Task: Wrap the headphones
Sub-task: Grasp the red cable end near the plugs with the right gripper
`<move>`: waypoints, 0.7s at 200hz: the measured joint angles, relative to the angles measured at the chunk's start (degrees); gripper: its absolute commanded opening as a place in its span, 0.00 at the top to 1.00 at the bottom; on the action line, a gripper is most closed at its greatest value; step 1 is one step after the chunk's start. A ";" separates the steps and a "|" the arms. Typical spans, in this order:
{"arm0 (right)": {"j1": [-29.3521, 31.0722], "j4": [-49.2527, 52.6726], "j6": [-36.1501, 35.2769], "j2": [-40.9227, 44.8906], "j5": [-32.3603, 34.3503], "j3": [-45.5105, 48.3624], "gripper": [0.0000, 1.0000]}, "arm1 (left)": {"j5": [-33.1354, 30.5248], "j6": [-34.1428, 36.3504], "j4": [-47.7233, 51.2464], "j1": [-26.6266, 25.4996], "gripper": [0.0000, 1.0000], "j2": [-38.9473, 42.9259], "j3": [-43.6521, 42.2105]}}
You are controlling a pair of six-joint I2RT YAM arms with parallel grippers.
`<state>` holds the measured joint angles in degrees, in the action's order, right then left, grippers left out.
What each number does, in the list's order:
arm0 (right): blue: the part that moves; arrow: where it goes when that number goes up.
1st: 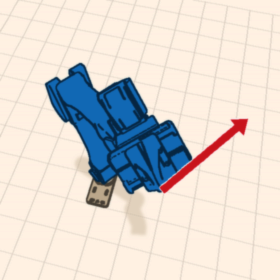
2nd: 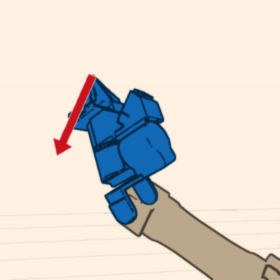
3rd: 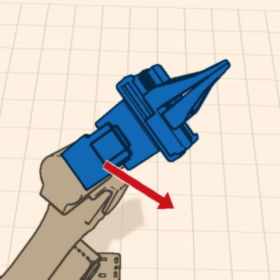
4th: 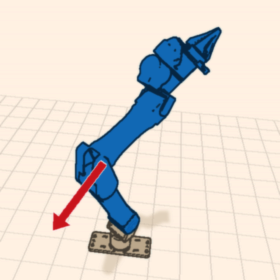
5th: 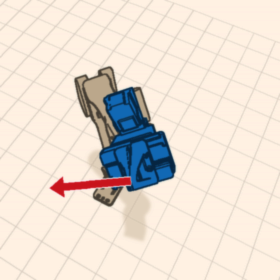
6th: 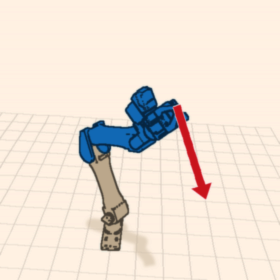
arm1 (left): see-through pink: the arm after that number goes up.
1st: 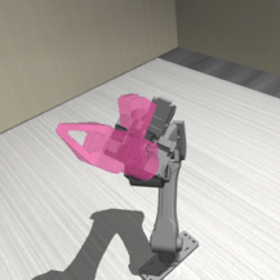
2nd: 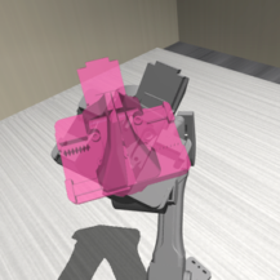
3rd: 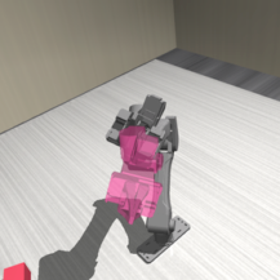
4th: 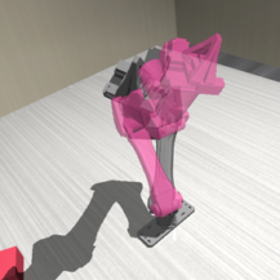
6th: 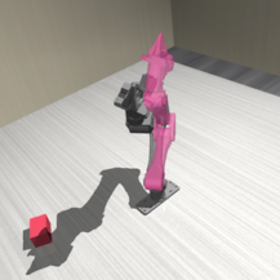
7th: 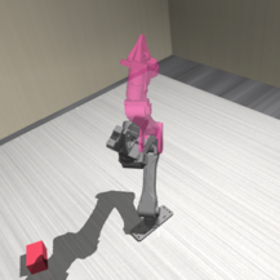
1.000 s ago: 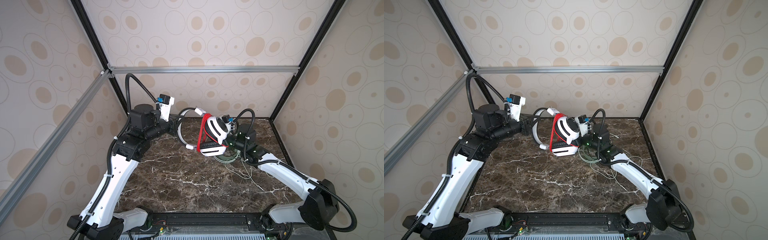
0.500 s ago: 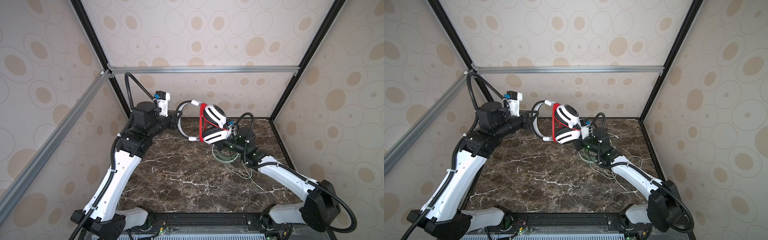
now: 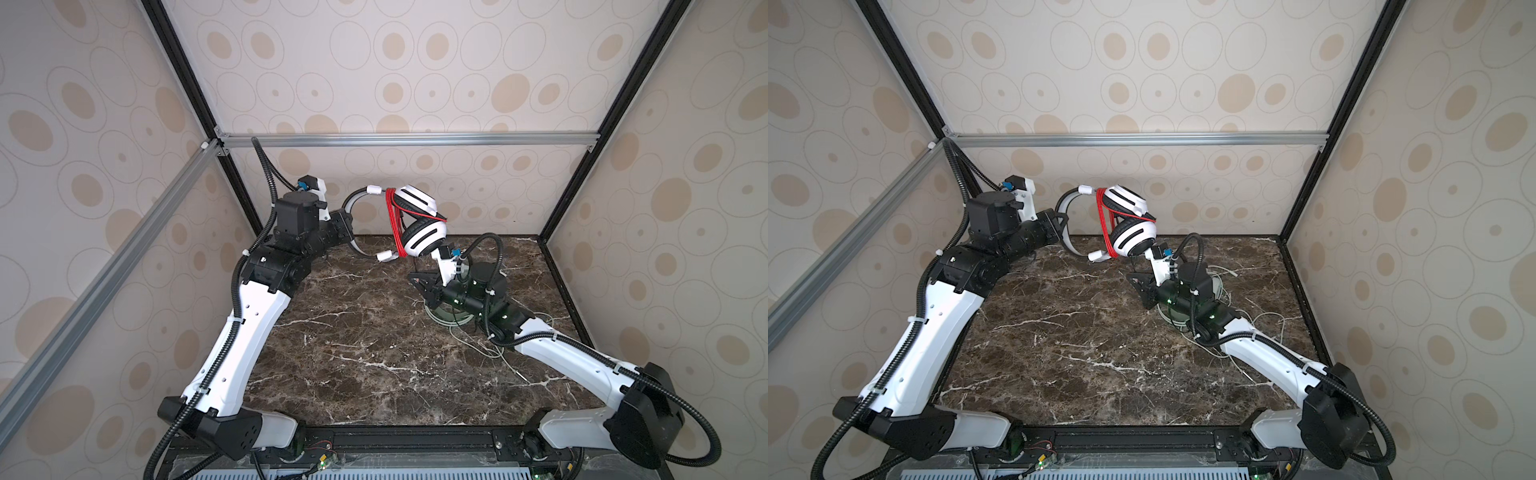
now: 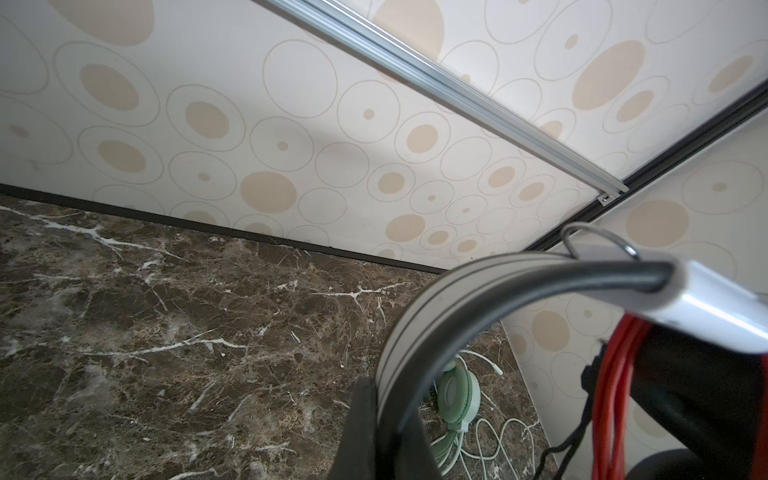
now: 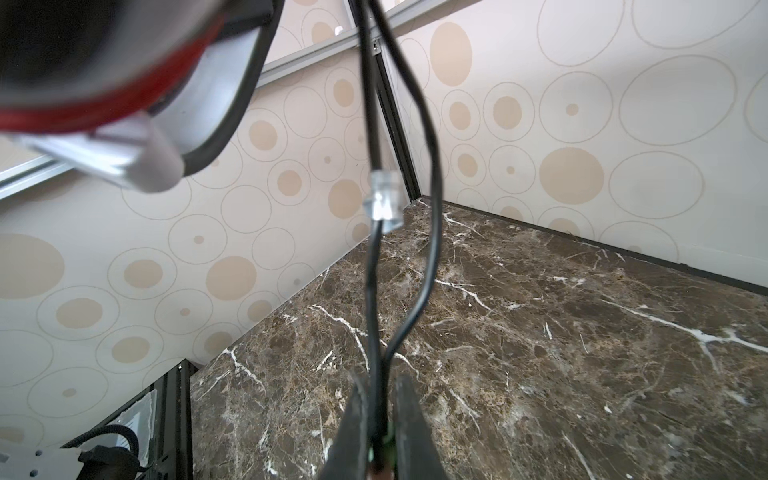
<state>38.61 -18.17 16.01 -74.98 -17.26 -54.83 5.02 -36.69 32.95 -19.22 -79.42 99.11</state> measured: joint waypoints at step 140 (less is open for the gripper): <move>10.67 16.85 -12.09 -1.11 10.78 -8.94 0.98 | -11.82 7.34 1.16 2.21 1.00 -5.73 -2.25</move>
<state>49.28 -1.32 3.92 -76.09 -6.48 -63.77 -6.81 -29.34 34.11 -17.02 -85.14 96.86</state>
